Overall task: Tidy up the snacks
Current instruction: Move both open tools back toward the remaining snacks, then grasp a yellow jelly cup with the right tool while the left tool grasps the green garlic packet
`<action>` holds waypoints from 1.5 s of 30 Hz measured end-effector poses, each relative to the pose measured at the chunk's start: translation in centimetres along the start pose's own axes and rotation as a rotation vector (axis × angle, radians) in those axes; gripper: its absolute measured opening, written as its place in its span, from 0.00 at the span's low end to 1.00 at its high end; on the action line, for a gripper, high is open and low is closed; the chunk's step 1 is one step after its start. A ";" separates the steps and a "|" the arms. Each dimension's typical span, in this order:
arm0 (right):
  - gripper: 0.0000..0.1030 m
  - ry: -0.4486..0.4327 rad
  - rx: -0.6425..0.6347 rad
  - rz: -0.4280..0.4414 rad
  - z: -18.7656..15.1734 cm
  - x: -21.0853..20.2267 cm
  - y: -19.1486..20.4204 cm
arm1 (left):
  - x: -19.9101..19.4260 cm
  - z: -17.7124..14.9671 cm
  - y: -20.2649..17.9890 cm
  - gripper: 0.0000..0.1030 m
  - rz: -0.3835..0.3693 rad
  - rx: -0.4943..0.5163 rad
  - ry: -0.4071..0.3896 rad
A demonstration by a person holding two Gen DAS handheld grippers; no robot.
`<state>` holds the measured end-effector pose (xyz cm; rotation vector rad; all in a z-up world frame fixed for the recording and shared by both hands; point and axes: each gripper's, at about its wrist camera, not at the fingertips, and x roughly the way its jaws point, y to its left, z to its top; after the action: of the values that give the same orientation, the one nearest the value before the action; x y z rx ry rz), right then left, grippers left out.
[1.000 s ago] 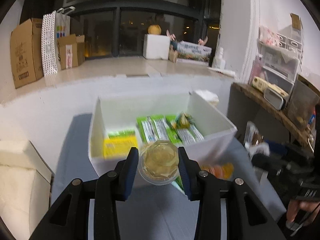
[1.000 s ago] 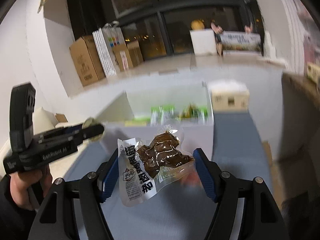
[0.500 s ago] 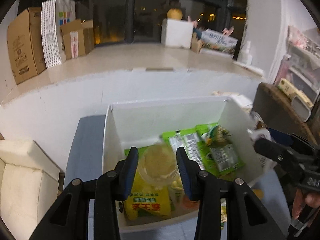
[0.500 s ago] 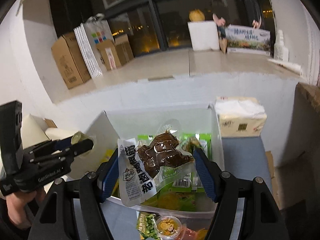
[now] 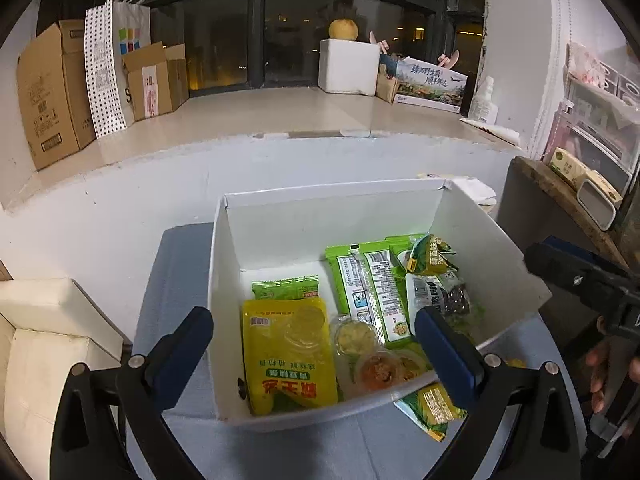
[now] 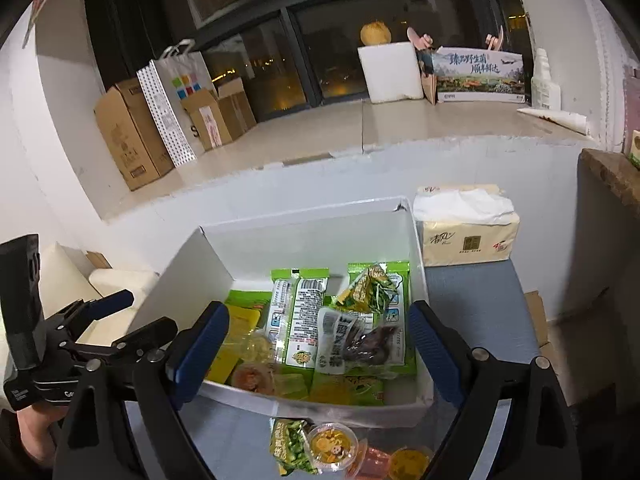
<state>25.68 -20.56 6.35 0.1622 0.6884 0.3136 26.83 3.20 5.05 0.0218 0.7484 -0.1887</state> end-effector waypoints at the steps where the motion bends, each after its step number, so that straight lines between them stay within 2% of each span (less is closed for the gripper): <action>1: 0.91 -0.006 0.001 0.005 -0.1 -0.5 0.0 | -0.6 -0.1 0.0 1.00 -0.003 -0.004 -0.006; 3: 0.91 -0.024 0.003 0.022 -0.6 -2.1 0.0 | -2.0 -0.3 0.0 1.00 -0.015 -0.013 -0.024; 5: 1.00 -0.048 0.001 0.040 -1.6 -4.2 0.1 | -3.8 -0.7 -0.1 1.00 -0.030 -0.020 -0.047; 10: 1.00 -0.067 -0.024 0.063 -5.1 -8.1 0.7 | -8.2 -3.4 -1.4 1.00 -0.052 -0.011 -0.083; 13: 1.00 -0.054 -0.019 0.077 -8.3 -9.6 0.9 | -10.2 -6.1 -2.5 1.00 -0.067 -0.006 -0.084; 18: 1.00 0.003 -0.009 0.062 -13.5 -9.8 1.0 | -10.7 -11.1 -4.3 1.00 -0.079 0.015 -0.054; 23: 1.00 0.087 -0.013 0.012 -17.4 -7.5 0.7 | -8.6 -15.4 -5.0 1.00 -0.079 0.014 0.016; 26: 1.00 0.100 -0.022 -0.005 -17.2 -6.9 0.6 | -7.9 -15.7 -4.8 1.00 -0.076 0.008 0.038; 34: 1.00 0.129 0.048 -0.072 -14.9 -4.6 -2.5 | -8.0 -15.7 -4.4 1.00 -0.079 -0.002 0.018; 39: 1.00 0.119 -0.057 -0.087 -13.2 -2.7 -1.6 | -7.8 -15.7 -4.3 1.00 -0.088 -0.002 0.020; 41: 1.00 0.129 -0.079 -0.124 -12.5 -1.4 -1.8 | -7.9 -15.7 -4.3 1.00 -0.086 0.000 0.019; 43: 1.00 0.139 -0.045 -0.143 -12.1 -0.5 -2.9 | -7.9 -15.8 -4.3 1.00 -0.087 0.003 0.019; 45: 0.95 0.149 0.019 -0.126 -12.2 -0.2 -4.4 | -7.9 -15.9 -4.1 1.00 -0.088 -0.001 0.016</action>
<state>18.66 -24.23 -3.86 0.1136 0.8460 0.1997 9.71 1.83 -1.02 -0.0103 0.7655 -0.2722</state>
